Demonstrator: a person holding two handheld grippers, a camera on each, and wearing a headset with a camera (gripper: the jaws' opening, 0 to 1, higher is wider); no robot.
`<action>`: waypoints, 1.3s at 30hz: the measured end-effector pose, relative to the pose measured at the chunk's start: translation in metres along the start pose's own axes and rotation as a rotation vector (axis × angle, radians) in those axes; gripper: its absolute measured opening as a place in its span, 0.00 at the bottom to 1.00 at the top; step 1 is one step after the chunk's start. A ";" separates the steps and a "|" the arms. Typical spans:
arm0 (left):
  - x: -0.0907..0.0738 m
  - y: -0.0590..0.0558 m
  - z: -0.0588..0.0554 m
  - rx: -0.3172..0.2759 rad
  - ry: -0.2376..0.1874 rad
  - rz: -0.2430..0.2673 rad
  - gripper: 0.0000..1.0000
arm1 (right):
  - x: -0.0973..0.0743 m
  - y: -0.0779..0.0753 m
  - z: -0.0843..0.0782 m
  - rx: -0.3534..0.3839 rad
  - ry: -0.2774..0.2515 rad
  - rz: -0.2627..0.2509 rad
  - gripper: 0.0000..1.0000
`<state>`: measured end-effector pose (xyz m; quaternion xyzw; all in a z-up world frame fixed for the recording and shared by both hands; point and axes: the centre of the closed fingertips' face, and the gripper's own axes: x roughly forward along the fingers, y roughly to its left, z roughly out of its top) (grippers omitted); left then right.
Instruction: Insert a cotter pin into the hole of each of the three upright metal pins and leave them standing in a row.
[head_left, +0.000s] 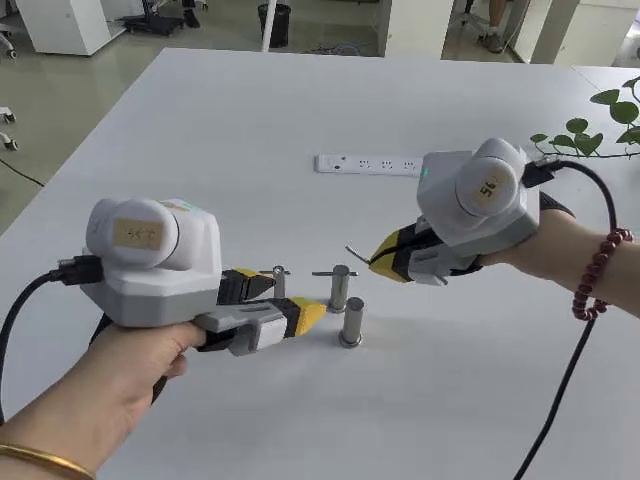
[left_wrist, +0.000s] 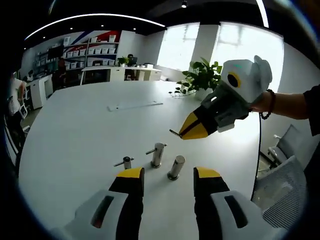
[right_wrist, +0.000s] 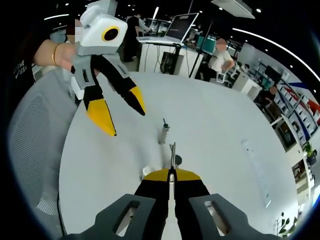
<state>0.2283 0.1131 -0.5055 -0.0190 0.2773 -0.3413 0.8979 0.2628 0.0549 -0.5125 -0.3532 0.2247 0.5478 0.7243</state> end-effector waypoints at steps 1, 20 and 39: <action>0.000 -0.001 0.000 -0.002 0.005 -0.004 0.37 | 0.000 0.004 0.004 -0.014 -0.009 0.010 0.00; 0.002 -0.038 0.013 -0.188 -0.039 -0.193 0.18 | -0.004 0.043 0.023 -0.193 -0.068 0.088 0.00; 0.003 -0.041 0.009 -0.294 -0.025 -0.209 0.02 | -0.011 0.056 0.028 -0.280 -0.067 0.079 0.00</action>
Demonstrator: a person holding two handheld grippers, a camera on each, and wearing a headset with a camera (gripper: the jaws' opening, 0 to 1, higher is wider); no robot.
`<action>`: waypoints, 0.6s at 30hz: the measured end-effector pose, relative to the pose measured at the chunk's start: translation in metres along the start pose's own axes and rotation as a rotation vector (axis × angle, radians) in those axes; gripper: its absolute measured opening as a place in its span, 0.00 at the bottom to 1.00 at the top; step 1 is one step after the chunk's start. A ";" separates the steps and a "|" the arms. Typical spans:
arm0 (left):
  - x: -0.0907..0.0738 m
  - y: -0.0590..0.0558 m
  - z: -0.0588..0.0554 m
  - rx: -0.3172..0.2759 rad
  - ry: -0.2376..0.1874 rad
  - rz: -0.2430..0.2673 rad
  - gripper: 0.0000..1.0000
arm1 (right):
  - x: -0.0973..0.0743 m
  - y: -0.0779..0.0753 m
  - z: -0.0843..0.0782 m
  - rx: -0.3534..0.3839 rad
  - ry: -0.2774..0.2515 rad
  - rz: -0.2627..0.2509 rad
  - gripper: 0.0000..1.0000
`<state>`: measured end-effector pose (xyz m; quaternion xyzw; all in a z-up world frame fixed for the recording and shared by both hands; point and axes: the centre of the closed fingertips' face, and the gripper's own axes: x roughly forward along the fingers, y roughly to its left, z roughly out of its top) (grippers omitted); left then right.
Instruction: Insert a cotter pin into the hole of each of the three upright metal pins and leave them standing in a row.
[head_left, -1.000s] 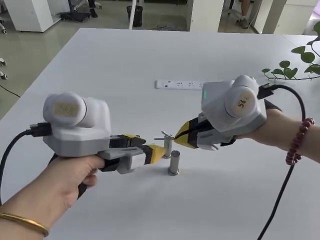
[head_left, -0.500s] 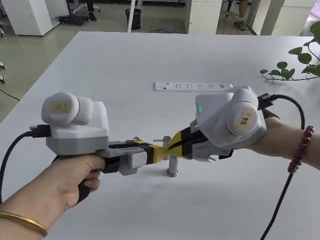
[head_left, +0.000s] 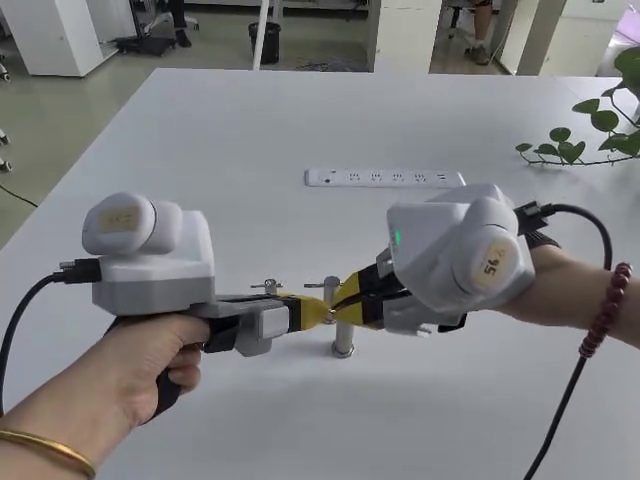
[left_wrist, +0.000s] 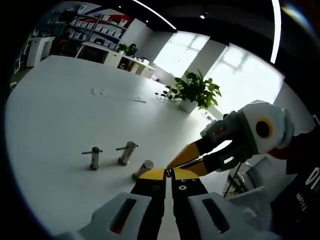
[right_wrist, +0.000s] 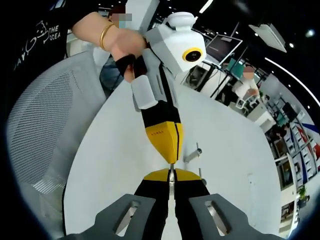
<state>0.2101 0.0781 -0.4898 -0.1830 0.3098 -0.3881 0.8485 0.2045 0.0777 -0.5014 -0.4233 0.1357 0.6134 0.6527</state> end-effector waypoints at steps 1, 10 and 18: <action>0.000 0.000 0.000 -0.002 0.000 -0.001 0.02 | 0.000 0.000 0.000 -0.001 0.001 -0.001 0.00; -0.002 -0.005 0.001 0.079 -0.013 -0.021 0.00 | -0.003 0.000 0.002 0.044 -0.019 -0.009 0.00; -0.006 -0.008 0.004 0.116 -0.038 -0.041 0.00 | -0.006 0.002 0.001 0.179 -0.056 0.012 0.00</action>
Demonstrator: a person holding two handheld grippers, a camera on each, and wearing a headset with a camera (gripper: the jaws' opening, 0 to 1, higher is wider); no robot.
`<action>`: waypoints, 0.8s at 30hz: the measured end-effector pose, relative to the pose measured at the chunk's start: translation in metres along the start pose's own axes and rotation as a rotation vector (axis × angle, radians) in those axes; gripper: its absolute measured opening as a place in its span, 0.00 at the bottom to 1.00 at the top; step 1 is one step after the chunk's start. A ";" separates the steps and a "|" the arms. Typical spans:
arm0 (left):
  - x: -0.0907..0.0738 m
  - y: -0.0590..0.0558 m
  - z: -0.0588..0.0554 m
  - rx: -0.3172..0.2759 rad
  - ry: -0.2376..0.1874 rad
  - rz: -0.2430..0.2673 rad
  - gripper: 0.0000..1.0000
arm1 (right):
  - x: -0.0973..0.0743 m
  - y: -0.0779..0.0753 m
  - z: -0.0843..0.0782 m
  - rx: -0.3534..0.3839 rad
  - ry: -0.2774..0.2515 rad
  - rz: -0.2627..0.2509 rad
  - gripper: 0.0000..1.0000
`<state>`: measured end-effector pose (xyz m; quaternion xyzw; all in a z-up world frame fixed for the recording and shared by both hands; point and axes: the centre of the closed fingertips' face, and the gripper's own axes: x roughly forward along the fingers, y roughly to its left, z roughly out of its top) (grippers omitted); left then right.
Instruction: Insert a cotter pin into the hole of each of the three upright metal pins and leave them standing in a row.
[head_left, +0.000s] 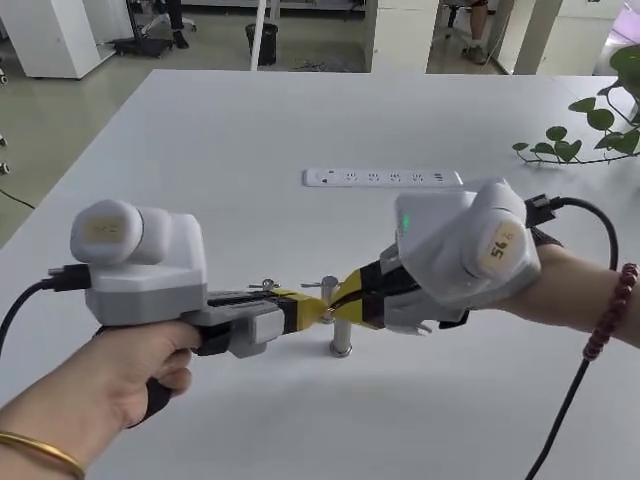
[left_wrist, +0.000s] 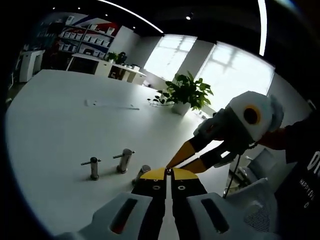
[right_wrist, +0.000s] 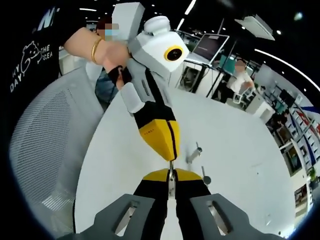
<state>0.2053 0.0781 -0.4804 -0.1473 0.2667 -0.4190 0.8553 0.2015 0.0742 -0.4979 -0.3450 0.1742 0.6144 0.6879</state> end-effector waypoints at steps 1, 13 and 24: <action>-0.001 0.000 0.000 0.009 -0.001 -0.002 0.00 | 0.000 0.001 0.000 0.030 -0.009 0.007 0.00; -0.005 -0.002 -0.010 0.149 0.044 -0.036 0.00 | -0.008 0.004 -0.002 0.384 -0.137 0.086 0.04; -0.009 -0.016 -0.019 0.269 0.058 -0.136 0.00 | -0.013 0.029 -0.001 0.511 -0.190 0.239 0.08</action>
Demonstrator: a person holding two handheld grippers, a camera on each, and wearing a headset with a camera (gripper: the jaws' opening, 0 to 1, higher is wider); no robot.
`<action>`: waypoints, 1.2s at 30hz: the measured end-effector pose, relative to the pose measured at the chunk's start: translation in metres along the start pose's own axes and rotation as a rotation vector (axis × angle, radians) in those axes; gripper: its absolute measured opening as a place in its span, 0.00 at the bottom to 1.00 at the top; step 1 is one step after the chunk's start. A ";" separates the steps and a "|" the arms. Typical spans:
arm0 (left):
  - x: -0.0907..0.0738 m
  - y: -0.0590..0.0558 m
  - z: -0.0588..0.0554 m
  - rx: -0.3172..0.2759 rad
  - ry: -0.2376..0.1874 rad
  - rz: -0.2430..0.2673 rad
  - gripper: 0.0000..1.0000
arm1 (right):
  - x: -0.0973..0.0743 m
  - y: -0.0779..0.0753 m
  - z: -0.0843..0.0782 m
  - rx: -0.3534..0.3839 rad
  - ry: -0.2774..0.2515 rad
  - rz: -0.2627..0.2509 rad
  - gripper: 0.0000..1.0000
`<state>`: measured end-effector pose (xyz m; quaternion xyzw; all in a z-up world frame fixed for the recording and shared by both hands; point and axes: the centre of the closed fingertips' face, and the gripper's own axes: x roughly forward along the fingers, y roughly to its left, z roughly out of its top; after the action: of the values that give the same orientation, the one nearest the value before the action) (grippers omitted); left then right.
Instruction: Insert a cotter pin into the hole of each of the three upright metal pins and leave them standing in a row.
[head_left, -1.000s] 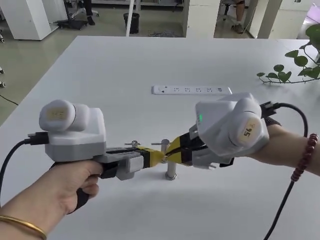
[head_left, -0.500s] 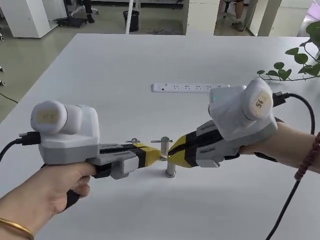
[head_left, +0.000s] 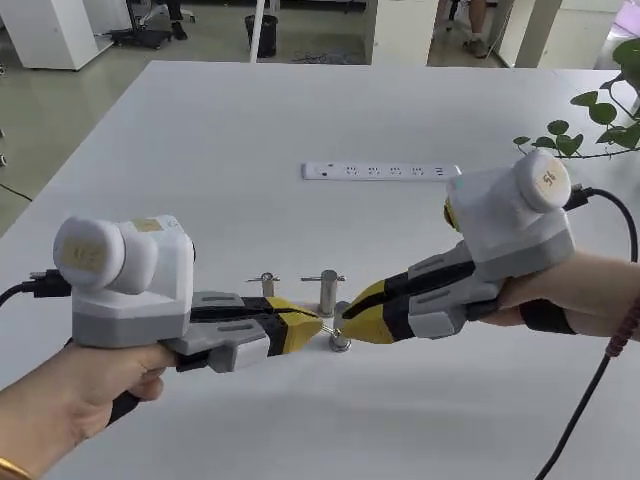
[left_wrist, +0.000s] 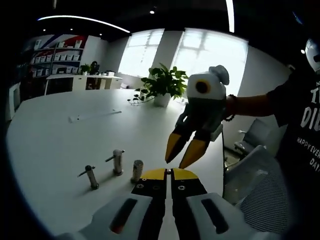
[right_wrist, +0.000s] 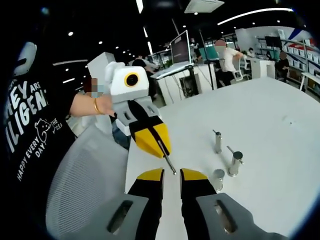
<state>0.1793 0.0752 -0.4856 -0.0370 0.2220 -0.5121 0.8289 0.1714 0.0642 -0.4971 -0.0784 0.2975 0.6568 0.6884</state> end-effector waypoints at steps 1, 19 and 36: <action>0.000 -0.002 0.000 0.008 0.001 -0.008 0.00 | 0.000 0.001 -0.001 0.003 0.002 0.004 0.08; -0.007 -0.028 0.003 0.025 -0.066 -0.151 0.00 | -0.002 0.032 -0.005 0.065 -0.011 0.175 0.08; -0.010 -0.038 0.005 -0.001 -0.102 -0.205 0.00 | -0.002 0.042 -0.004 0.022 -0.013 0.223 0.00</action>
<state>0.1458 0.0647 -0.4664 -0.0861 0.1746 -0.5914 0.7825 0.1300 0.0661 -0.4870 -0.0329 0.3071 0.7267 0.6137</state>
